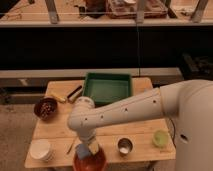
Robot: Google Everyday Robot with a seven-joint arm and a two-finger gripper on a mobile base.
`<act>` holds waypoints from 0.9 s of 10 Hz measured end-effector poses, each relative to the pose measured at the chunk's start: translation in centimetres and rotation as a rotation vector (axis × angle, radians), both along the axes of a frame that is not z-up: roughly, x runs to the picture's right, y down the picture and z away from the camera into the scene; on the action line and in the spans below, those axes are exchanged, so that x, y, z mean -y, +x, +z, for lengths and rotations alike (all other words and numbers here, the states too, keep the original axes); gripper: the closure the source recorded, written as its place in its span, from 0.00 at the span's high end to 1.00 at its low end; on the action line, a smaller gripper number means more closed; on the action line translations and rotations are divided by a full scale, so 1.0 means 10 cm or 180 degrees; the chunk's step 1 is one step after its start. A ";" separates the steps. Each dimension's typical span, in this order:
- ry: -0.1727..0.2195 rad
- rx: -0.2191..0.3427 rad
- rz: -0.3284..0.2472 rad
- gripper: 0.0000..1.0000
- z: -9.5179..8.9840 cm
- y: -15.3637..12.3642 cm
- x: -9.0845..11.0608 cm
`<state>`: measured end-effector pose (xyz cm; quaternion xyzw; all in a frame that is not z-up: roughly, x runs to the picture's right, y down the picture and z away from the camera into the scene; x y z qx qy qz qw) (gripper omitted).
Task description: Wipe red bowl with sponge
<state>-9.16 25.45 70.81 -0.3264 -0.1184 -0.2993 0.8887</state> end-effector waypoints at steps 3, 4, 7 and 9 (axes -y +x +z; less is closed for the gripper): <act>0.0016 0.0015 0.0000 0.18 -0.07 -0.02 -0.03; -0.0002 0.0027 0.0022 0.18 -0.09 -0.03 -0.05; -0.0164 0.0144 0.0097 0.18 -0.22 -0.04 -0.19; -0.0256 0.0205 0.0063 0.18 -0.37 -0.05 -0.30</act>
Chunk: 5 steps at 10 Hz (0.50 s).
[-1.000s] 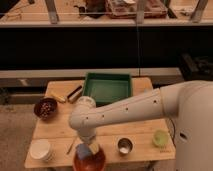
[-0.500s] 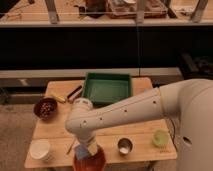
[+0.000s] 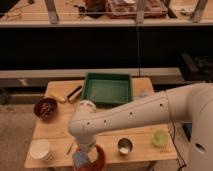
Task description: Wipe red bowl with sponge
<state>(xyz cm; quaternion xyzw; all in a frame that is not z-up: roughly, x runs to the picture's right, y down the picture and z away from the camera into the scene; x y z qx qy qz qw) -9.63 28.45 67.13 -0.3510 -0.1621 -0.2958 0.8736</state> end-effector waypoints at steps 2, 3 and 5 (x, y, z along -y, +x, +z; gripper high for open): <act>-0.0062 0.0021 -0.0023 0.18 -0.12 0.04 -0.08; -0.0078 0.0014 -0.0014 0.18 -0.16 0.09 -0.08; -0.0095 -0.0021 0.0010 0.18 -0.22 0.19 -0.08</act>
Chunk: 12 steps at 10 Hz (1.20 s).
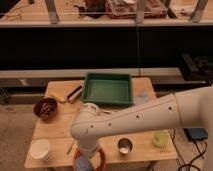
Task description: Wipe red bowl with sponge
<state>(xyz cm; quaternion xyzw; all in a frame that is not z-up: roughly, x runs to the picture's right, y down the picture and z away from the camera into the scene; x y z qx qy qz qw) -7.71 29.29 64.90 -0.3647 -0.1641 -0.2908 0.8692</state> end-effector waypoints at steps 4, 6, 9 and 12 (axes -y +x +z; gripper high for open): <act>0.0065 -0.0210 0.0029 0.18 0.01 0.27 -0.03; 0.0204 -0.0254 0.0054 0.18 0.16 0.32 -0.02; 0.0311 -0.0206 0.0163 0.18 0.45 0.34 0.00; 0.0374 -0.0031 0.0142 0.18 0.52 0.08 0.11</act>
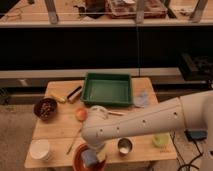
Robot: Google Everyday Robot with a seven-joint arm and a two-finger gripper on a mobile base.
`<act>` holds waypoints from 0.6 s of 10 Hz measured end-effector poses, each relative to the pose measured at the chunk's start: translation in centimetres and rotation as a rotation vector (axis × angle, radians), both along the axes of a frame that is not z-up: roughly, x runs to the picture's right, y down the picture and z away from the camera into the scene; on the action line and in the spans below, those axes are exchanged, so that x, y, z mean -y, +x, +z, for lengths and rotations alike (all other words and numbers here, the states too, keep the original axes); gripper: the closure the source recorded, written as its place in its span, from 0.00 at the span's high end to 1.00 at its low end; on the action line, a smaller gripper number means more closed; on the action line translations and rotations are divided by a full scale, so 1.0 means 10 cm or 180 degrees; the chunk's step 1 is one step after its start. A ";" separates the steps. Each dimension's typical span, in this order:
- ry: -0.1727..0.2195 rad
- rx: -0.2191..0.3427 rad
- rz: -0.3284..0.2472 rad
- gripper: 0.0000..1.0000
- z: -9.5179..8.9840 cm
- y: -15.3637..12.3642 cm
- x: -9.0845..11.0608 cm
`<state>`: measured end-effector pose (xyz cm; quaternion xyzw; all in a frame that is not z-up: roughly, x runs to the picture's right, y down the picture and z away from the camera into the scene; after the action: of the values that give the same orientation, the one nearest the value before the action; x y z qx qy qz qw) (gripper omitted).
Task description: Wipe red bowl with sponge
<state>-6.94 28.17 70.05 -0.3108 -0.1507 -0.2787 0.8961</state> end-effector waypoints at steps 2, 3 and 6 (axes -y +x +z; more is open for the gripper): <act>0.0054 0.0090 -0.0047 0.18 -0.04 -0.16 0.07; 0.0058 0.0163 -0.0099 0.18 -0.07 -0.28 0.08; -0.0059 0.0352 -0.0193 0.18 -0.14 -0.42 -0.05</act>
<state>-11.12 28.69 68.64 -0.3076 -0.1931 -0.3210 0.8747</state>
